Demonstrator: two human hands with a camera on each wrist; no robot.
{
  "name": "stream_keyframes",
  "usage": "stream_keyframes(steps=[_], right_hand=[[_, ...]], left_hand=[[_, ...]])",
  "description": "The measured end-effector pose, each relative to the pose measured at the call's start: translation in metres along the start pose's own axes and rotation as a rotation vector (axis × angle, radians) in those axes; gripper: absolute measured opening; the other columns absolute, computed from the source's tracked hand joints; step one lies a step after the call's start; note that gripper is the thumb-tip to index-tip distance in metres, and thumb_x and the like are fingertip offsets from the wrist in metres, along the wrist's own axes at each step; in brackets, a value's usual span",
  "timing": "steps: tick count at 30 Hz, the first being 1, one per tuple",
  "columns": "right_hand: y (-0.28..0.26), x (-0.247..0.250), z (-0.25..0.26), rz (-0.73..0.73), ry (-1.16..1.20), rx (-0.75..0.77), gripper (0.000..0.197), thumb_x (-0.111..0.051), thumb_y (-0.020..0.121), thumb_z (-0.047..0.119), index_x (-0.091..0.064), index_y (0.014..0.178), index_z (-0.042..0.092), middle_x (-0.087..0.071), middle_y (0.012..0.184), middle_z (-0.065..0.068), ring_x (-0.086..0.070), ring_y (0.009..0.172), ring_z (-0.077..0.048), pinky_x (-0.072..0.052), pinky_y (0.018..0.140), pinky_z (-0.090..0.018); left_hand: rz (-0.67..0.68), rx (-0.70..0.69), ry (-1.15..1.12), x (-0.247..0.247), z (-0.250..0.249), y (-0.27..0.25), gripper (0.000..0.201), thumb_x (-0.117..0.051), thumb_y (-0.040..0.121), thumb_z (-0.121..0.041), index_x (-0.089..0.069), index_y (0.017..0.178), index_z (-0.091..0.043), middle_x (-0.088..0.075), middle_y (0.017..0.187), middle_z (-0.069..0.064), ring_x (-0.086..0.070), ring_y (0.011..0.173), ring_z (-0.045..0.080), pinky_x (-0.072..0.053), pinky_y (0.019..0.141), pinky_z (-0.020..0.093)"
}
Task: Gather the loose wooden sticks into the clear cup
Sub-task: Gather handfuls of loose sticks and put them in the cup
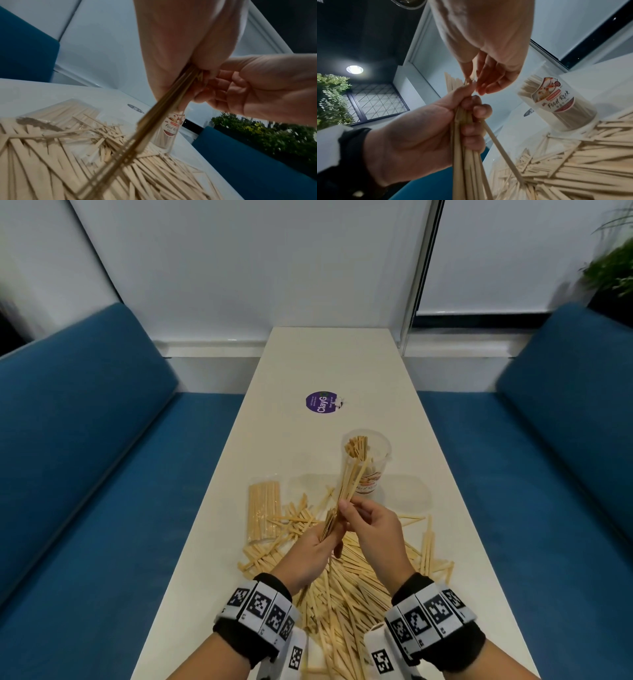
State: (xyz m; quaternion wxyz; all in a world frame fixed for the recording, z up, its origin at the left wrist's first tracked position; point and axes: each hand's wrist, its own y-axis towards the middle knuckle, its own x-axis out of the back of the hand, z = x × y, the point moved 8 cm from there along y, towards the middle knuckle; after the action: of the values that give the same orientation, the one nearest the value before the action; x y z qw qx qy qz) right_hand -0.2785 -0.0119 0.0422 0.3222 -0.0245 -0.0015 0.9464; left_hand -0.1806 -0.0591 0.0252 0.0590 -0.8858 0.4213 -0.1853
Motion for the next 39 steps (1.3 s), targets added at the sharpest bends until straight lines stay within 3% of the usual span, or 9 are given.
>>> stream_keyframes(steps=[6,9,15,19,22,25,32,34,39], right_hand=[[0.003,-0.007,0.008,0.131,0.010,-0.050,0.017,-0.057,0.091,0.014,-0.070,0.088,0.005,-0.072,0.077,-0.002,-0.065,0.072,-0.009,-0.053,0.068,-0.026],[0.005,-0.006,0.009,0.155,-0.052,-0.033,0.016,-0.058,0.090,0.017,-0.071,0.087,0.008,-0.073,0.082,-0.005,-0.066,0.077,-0.011,-0.053,0.073,-0.025],[0.004,-0.011,0.005,0.250,-0.345,-0.009,0.024,-0.052,0.093,0.033,-0.069,0.077,0.025,-0.065,0.095,0.006,-0.060,0.094,-0.009,-0.048,0.090,-0.034],[-0.006,-0.013,-0.029,0.234,-0.064,-0.396,0.046,-0.032,0.094,0.056,-0.052,0.123,0.027,-0.060,0.115,0.002,-0.057,0.104,-0.014,-0.046,0.090,-0.033],[-0.023,-0.009,-0.063,0.131,0.165,-0.796,0.054,-0.033,0.092,0.060,-0.051,0.114,0.014,-0.059,0.094,-0.008,-0.057,0.081,-0.024,-0.048,0.073,-0.039],[-0.030,-0.022,-0.070,0.099,0.395,-0.949,0.049,-0.038,0.094,0.053,-0.050,0.109,0.008,-0.055,0.094,-0.015,-0.059,0.084,-0.033,-0.049,0.076,-0.048],[-0.025,-0.049,-0.034,0.139,0.650,-0.791,0.042,-0.033,0.101,0.027,-0.061,0.095,-0.004,-0.069,0.078,-0.017,-0.067,0.075,-0.024,-0.055,0.078,-0.035],[-0.030,-0.053,-0.030,0.206,0.627,-0.783,0.044,-0.035,0.099,0.034,-0.062,0.097,-0.001,-0.069,0.080,-0.014,-0.069,0.075,-0.022,-0.058,0.070,-0.033],[-0.018,-0.039,-0.017,0.353,0.090,-0.510,0.071,-0.035,0.083,0.070,-0.054,0.127,0.017,-0.061,0.119,-0.002,-0.053,0.114,-0.016,-0.037,0.101,-0.038]], left_hand=[[0.053,0.012,-0.027,0.004,-0.002,0.000,0.033,-0.036,0.097,-0.041,-0.058,0.108,-0.018,-0.055,0.084,-0.016,-0.050,0.078,-0.007,-0.040,0.072,0.011],[0.094,0.043,-0.216,-0.003,0.003,0.001,0.029,-0.040,0.098,-0.031,-0.061,0.097,-0.012,-0.062,0.087,-0.003,-0.061,0.083,0.007,-0.050,0.087,0.028],[0.020,0.069,-0.457,-0.005,0.005,-0.002,0.027,-0.043,0.097,-0.030,-0.048,0.078,-0.011,-0.042,0.058,-0.005,-0.038,0.048,0.006,-0.041,0.056,0.021],[-0.175,-0.047,-0.484,0.021,-0.014,-0.002,0.038,-0.041,0.092,-0.041,-0.048,0.067,-0.013,-0.035,0.048,-0.008,-0.037,0.050,0.011,-0.039,0.061,0.023],[-0.353,-0.151,-0.497,0.042,-0.030,-0.002,0.043,-0.037,0.096,-0.039,-0.045,0.062,-0.014,-0.035,0.047,-0.007,-0.040,0.052,0.011,-0.040,0.066,0.024],[-0.487,-0.200,-0.477,0.051,-0.039,0.000,0.043,-0.038,0.097,-0.038,-0.045,0.062,-0.014,-0.038,0.046,-0.009,-0.045,0.053,0.008,-0.043,0.069,0.023],[-0.536,-0.211,-0.432,0.041,-0.033,-0.003,0.038,-0.045,0.089,-0.042,-0.048,0.066,-0.012,-0.042,0.054,-0.002,-0.047,0.056,0.010,-0.042,0.055,0.015],[-0.526,-0.207,-0.409,0.040,-0.029,-0.005,0.040,-0.045,0.081,-0.050,-0.048,0.067,-0.013,-0.041,0.054,-0.003,-0.044,0.053,0.009,-0.042,0.054,0.017],[-0.387,-0.095,-0.417,0.033,-0.021,-0.008,0.043,-0.044,0.090,-0.045,-0.048,0.058,-0.016,-0.043,0.047,-0.006,-0.041,0.041,0.007,-0.036,0.044,0.018]])
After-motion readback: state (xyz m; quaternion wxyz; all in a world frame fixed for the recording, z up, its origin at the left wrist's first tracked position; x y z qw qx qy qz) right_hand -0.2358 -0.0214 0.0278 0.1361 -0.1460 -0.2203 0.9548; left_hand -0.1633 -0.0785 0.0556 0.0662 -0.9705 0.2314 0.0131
